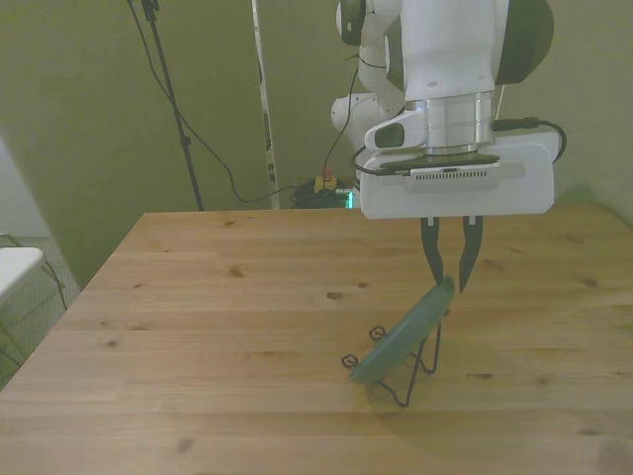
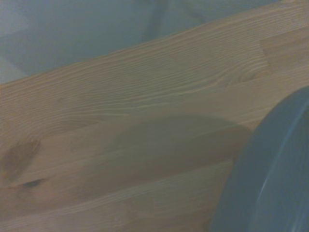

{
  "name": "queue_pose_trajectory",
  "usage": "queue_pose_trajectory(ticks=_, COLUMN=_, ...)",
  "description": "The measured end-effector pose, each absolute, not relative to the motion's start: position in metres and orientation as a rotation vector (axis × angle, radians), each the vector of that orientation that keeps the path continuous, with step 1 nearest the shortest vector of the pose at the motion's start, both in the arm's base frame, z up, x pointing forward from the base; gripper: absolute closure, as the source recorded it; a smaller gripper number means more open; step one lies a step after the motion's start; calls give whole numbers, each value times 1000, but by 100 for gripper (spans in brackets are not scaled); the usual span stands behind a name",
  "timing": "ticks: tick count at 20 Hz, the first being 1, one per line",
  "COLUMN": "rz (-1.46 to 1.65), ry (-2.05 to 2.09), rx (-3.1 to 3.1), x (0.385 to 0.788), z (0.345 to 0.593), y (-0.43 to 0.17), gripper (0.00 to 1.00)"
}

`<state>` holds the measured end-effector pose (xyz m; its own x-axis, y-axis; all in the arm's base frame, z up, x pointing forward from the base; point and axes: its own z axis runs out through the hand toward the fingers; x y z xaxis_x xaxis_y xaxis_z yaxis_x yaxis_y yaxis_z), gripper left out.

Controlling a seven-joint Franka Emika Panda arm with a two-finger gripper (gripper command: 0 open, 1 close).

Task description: Unload the plate

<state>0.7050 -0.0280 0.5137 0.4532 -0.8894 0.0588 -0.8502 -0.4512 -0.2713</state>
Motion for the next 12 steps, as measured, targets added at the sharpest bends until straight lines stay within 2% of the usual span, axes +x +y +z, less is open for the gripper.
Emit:
queue_pose_trajectory(ticks=6, rz=-287, ry=1509, rx=-2493, x=705, z=516, y=-28, gripper=100)
queue_pose_trajectory(ticks=12, rz=-309, ry=1489, rx=-2459, x=699, z=539, y=-32, gripper=100)
